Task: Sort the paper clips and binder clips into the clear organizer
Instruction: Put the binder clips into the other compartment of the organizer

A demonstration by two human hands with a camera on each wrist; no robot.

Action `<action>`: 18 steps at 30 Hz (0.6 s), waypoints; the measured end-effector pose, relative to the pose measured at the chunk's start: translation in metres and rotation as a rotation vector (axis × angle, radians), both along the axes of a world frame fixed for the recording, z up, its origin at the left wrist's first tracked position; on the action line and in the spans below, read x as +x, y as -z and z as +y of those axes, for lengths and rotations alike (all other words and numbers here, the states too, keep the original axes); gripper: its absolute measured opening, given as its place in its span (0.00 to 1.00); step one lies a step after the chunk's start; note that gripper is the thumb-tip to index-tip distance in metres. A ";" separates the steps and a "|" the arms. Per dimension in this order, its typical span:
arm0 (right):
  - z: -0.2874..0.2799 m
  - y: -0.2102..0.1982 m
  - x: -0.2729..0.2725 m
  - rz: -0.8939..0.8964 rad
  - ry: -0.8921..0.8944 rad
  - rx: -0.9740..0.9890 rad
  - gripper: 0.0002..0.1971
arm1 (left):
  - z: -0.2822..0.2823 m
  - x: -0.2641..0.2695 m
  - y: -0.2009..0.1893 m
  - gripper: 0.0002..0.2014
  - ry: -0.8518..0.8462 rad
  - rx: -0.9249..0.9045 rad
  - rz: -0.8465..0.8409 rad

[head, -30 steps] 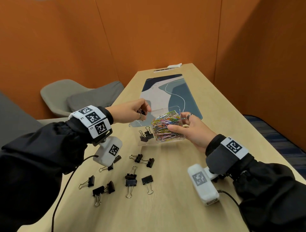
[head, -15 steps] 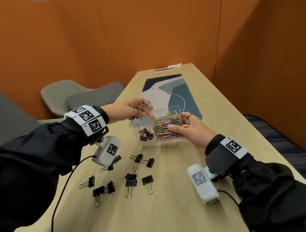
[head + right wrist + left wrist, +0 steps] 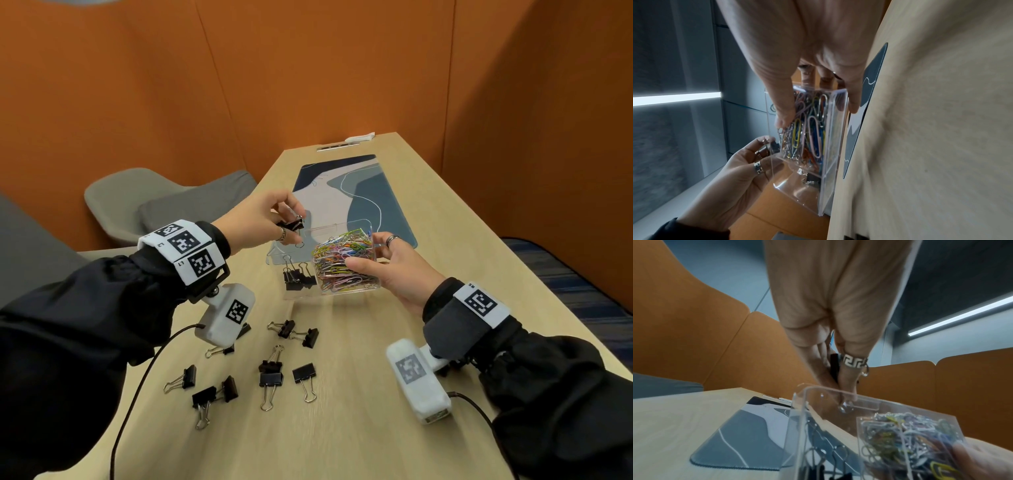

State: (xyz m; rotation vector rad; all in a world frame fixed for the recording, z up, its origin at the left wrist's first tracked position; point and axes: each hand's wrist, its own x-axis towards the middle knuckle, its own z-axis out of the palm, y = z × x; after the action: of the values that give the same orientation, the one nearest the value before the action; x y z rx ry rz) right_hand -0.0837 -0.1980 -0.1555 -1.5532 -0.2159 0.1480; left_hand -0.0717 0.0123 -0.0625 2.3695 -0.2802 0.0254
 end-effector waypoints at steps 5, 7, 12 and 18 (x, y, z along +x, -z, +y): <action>0.000 0.002 0.001 0.000 0.004 0.003 0.30 | 0.001 0.001 0.001 0.15 -0.026 0.102 0.017; 0.001 0.002 0.001 0.003 0.006 0.007 0.31 | 0.001 0.001 0.002 0.15 -0.031 0.110 0.053; 0.001 0.003 0.002 0.003 0.006 0.005 0.31 | 0.001 0.000 0.002 0.10 -0.023 0.098 0.070; 0.000 0.002 0.002 0.011 0.015 0.014 0.31 | -0.005 -0.007 0.005 0.07 -0.037 0.215 -0.078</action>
State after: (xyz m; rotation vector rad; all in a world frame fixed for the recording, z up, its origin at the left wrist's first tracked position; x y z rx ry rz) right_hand -0.0815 -0.1981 -0.1574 -1.5391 -0.1965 0.1430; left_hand -0.0788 0.0073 -0.0670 2.5915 -0.2884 0.1102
